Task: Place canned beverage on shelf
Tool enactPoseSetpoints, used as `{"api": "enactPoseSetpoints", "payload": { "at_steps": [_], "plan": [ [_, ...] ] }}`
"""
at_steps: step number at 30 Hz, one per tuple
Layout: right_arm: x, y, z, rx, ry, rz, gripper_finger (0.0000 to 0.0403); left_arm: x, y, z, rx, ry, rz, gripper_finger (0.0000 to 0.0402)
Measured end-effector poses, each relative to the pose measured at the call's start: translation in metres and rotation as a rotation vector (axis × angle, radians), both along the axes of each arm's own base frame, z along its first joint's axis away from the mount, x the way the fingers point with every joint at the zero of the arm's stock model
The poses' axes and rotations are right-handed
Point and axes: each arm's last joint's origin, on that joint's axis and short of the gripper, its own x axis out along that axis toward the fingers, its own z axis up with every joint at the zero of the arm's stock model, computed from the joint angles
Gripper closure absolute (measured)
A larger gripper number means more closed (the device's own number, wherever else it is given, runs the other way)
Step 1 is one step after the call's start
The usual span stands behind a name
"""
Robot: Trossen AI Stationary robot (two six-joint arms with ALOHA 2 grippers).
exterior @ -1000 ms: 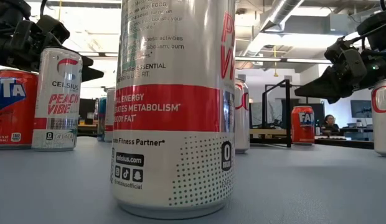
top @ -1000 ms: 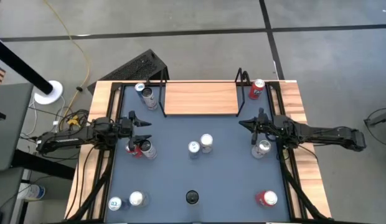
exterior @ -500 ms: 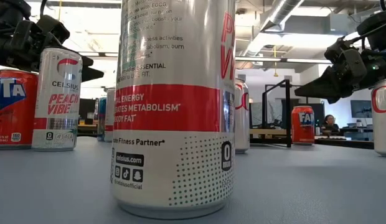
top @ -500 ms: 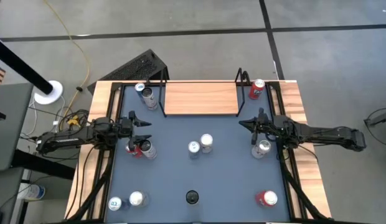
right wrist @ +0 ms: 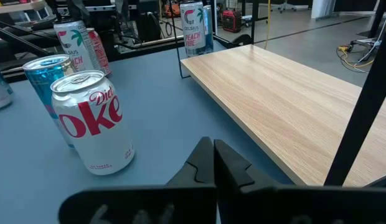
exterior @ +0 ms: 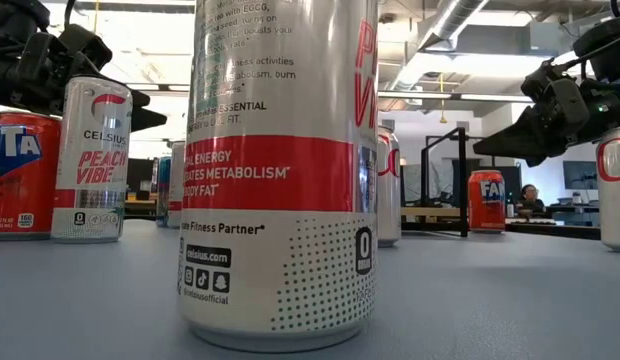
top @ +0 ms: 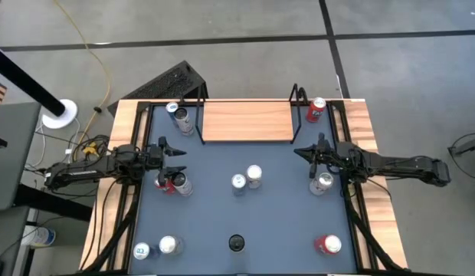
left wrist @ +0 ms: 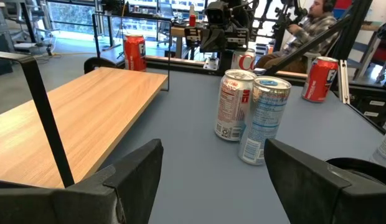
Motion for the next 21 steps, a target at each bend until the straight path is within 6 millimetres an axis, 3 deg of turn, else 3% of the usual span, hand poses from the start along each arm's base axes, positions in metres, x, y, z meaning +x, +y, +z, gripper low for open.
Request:
{"api": "enactPoseSetpoints", "payload": {
  "at_steps": [19, 21],
  "plan": [
    [0.0, 0.0, 0.0, -0.001, 0.0, 0.0, 0.0388, 0.0, 0.0, 0.0003, 0.001, -0.004, 0.0, 0.0132],
    [0.0, -0.0001, 0.0001, -0.065, 0.022, 0.014, 0.0388, -0.0001, 0.0007, 0.0005, 0.001, -0.006, 0.024, 0.0132]
  ]
}}
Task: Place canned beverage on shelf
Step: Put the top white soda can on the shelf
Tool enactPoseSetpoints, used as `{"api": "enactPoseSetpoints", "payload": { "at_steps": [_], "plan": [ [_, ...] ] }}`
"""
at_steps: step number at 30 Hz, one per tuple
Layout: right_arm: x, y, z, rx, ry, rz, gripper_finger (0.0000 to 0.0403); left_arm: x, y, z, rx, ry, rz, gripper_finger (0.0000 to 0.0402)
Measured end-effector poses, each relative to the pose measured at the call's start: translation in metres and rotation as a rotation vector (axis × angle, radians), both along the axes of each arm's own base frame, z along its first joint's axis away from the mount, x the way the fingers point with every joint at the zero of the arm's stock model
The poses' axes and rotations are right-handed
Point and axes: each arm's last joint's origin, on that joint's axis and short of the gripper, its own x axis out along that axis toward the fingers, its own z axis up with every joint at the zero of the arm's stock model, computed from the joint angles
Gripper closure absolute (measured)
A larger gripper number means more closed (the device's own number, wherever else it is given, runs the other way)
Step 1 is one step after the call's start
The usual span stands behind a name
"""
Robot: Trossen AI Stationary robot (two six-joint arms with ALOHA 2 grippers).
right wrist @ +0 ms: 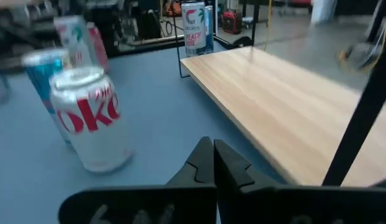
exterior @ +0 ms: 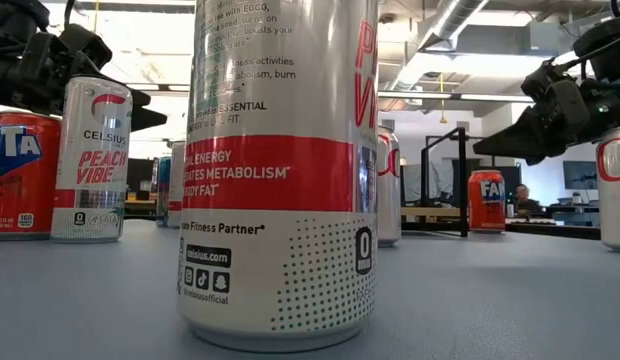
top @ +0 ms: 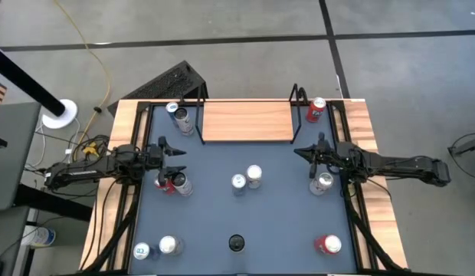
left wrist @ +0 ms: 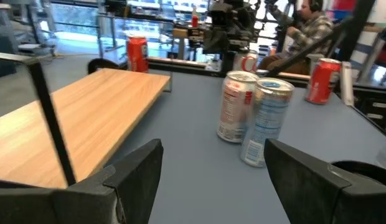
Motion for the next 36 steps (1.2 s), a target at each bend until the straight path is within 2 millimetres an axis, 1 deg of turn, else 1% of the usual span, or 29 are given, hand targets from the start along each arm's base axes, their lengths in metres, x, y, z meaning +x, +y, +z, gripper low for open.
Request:
{"api": "enactPoseSetpoints", "payload": {
  "at_steps": [2, 6, 9, 11, 14, 17, 18, 22, 26, 30, 33, 36],
  "plan": [
    [0.0, 0.0, 0.0, -0.096, 0.031, 0.022, 0.0388, 0.0, 0.001, 0.0, -0.029, -0.006, 0.036, 0.0132],
    [0.0, 0.0, 0.001, -0.251, 0.076, 0.054, 0.0388, 0.0, 0.002, 0.001, -0.149, -0.033, 0.066, 0.0132],
    [0.0, 0.0, 0.002, -0.333, 0.098, 0.067, 0.0388, 0.0, 0.002, 0.002, -0.143, -0.052, 0.067, 0.0132],
    [0.001, 0.0, 0.005, -0.378, 0.082, 0.069, 0.0388, 0.0, 0.002, 0.004, -0.147, -0.066, 0.067, 0.0132],
    [0.002, 0.0, 0.009, -0.359, 0.026, 0.056, 0.0388, -0.001, 0.003, 0.004, -0.127, -0.068, 0.117, 0.0132],
    [0.002, 0.0, 0.014, -0.253, -0.064, 0.03, 0.0388, -0.002, 0.006, 0.006, -0.11, -0.093, 0.194, 0.0132],
    [0.002, -0.001, 0.017, -0.255, -0.092, 0.023, 0.0388, -0.002, 0.006, 0.008, -0.089, -0.11, 0.2, 0.0132],
    [0.002, -0.002, 0.029, -0.284, -0.192, -0.002, 0.0388, -0.004, 0.004, 0.023, 0.014, -0.198, 0.169, 0.0132],
    [0.001, -0.002, 0.049, -0.274, -0.262, -0.008, 0.0388, -0.011, 0.004, 0.05, 0.072, -0.227, 0.184, 0.0132],
    [-0.001, -0.002, 0.065, -0.304, -0.296, -0.013, 0.0386, -0.014, 0.004, 0.071, 0.083, -0.162, 0.203, 0.0132],
    [0.0, -0.002, 0.074, -0.328, -0.308, -0.015, 0.0376, -0.013, 0.006, 0.084, 0.076, -0.11, 0.276, 0.0132],
    [0.001, -0.002, 0.08, -0.332, -0.311, -0.014, 0.0358, -0.006, 0.01, 0.091, 0.07, -0.001, 0.363, 0.0132]
  ]
}}
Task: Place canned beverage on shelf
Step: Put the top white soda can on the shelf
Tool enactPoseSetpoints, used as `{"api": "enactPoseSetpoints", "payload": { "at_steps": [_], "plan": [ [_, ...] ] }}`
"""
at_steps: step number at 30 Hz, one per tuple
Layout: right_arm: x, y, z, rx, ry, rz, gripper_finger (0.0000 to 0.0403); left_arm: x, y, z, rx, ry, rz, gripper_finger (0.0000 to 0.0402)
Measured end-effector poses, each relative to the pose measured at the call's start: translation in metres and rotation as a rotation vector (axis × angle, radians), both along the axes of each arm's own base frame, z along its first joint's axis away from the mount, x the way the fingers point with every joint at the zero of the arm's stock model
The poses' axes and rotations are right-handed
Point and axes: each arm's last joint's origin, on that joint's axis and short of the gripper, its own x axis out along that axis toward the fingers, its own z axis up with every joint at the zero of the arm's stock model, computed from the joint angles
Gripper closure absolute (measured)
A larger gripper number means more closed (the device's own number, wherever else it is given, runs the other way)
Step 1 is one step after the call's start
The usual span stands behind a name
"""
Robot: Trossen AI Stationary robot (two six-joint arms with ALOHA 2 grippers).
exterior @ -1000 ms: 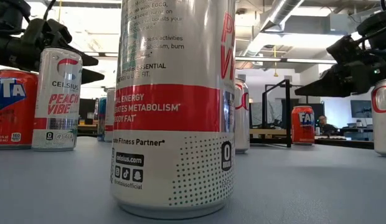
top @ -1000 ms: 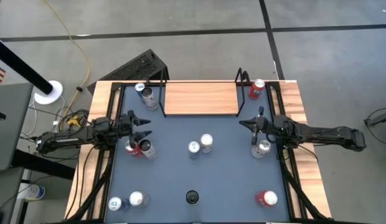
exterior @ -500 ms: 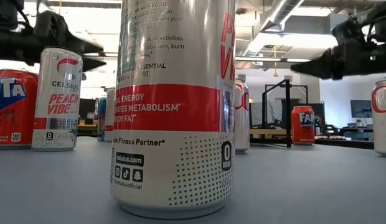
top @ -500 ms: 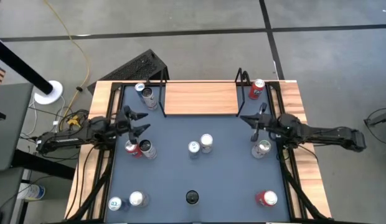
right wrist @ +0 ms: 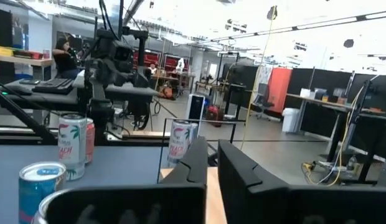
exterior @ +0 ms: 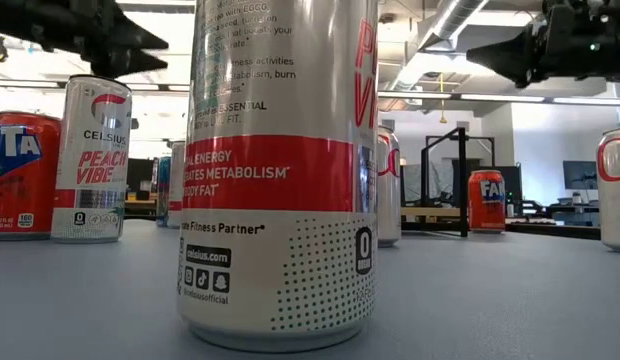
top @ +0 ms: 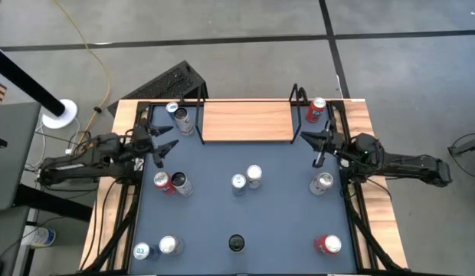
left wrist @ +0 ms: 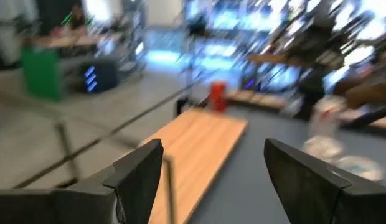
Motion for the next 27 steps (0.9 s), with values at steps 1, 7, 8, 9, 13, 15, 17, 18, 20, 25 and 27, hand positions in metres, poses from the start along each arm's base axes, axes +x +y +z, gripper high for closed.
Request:
{"api": "enactPoseSetpoints", "payload": {
  "at_steps": [1, 7, 8, 9, 13, 15, 17, 18, 20, 25, 27],
  "plan": [
    [0.001, 0.0, 0.001, 0.003, 0.006, 0.002, 0.0351, 0.003, 0.002, 0.003, -0.007, 0.043, 0.036, 0.0132],
    [0.013, -0.003, 0.012, 0.04, 0.04, 0.006, 0.0303, 0.03, 0.021, 0.034, -0.039, 0.269, 0.224, 0.0132],
    [0.016, -0.003, 0.014, 0.051, 0.046, 0.008, 0.0294, 0.036, 0.026, 0.041, -0.049, 0.301, 0.232, 0.0132],
    [0.019, -0.004, 0.016, 0.059, 0.055, 0.008, 0.0284, 0.041, 0.031, 0.048, -0.064, 0.33, 0.236, 0.0132],
    [0.03, -0.006, 0.023, 0.087, 0.09, 0.008, 0.0241, 0.059, 0.056, 0.068, -0.131, 0.459, 0.273, 0.0132],
    [0.035, -0.007, 0.026, 0.091, 0.107, 0.007, 0.0218, 0.066, 0.07, 0.076, -0.154, 0.516, 0.282, 0.0132],
    [0.04, -0.008, 0.029, 0.106, 0.118, 0.008, 0.0196, 0.07, 0.085, 0.082, -0.19, 0.557, 0.286, 0.0132],
    [0.042, -0.008, 0.03, 0.118, 0.132, 0.008, 0.0185, 0.071, 0.092, 0.085, -0.217, 0.58, 0.281, 0.0132],
    [0.045, -0.009, 0.031, 0.147, 0.171, 0.008, 0.0167, 0.072, 0.106, 0.088, -0.283, 0.615, 0.255, 0.0132],
    [0.048, -0.01, 0.034, 0.19, 0.257, 0.004, 0.0144, 0.071, 0.139, 0.086, -0.418, 0.704, 0.184, 0.0132],
    [0.048, -0.01, 0.033, 0.193, 0.273, 0.003, 0.0142, 0.072, 0.151, 0.083, -0.457, 0.736, 0.19, 0.0132]
  ]
}}
